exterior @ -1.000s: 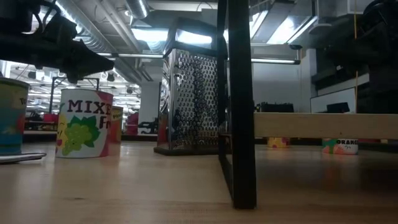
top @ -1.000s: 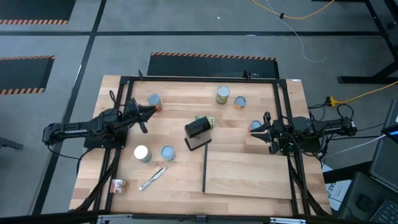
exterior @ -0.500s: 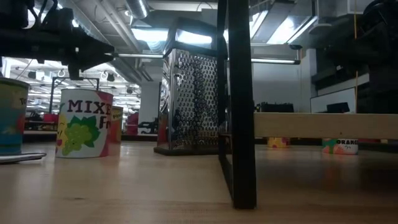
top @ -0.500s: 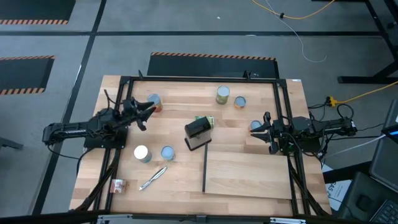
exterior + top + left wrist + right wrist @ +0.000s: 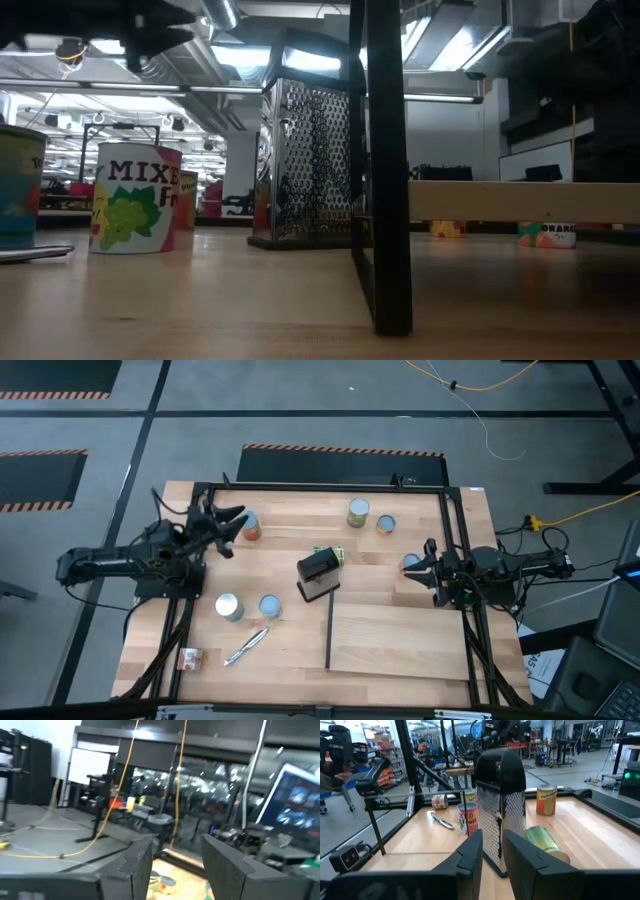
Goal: Pick and place cans onto a shelf
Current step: Put the large canned pineapple on the shelf
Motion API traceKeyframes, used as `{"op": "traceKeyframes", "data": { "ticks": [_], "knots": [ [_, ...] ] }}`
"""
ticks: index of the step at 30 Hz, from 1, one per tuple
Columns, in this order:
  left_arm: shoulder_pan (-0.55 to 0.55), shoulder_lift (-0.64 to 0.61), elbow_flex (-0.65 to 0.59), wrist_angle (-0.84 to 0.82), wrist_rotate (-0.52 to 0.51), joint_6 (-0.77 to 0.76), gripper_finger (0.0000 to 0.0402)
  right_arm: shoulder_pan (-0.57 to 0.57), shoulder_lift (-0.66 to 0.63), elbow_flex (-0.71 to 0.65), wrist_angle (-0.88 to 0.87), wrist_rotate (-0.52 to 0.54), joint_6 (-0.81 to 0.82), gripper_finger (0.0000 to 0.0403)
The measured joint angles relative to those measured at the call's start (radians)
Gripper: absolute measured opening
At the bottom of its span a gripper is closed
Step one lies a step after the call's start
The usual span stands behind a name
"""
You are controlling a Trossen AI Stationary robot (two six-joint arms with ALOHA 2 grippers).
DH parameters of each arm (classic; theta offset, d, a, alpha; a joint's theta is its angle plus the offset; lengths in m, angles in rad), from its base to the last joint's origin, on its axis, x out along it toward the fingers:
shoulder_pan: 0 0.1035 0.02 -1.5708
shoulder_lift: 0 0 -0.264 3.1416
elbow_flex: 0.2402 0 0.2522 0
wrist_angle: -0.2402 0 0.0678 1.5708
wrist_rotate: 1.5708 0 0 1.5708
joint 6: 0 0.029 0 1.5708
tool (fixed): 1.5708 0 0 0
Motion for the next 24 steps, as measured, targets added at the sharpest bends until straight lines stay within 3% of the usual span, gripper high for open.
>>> {"op": "traceKeyframes", "data": {
  "ticks": [3,8,14,24],
  "knots": [
    [0.000,0.129,0.117,-0.083,-0.009,0.031,0.0158,0.000,0.000,0.000,0.033,0.000,0.000,0.0079],
    [0.022,0.330,0.330,-0.403,-0.050,0.025,0.0158,0.000,0.000,0.000,0.034,0.000,0.000,0.0079],
    [0.077,0.535,0.528,-0.775,-0.059,-0.101,0.0158,0.000,0.000,0.000,0.022,0.000,-0.001,0.0079],
    [0.182,0.745,0.613,-1.072,-0.015,-0.208,0.0158,0.000,0.000,0.000,0.015,0.000,-0.004,0.0079]
  ]
}}
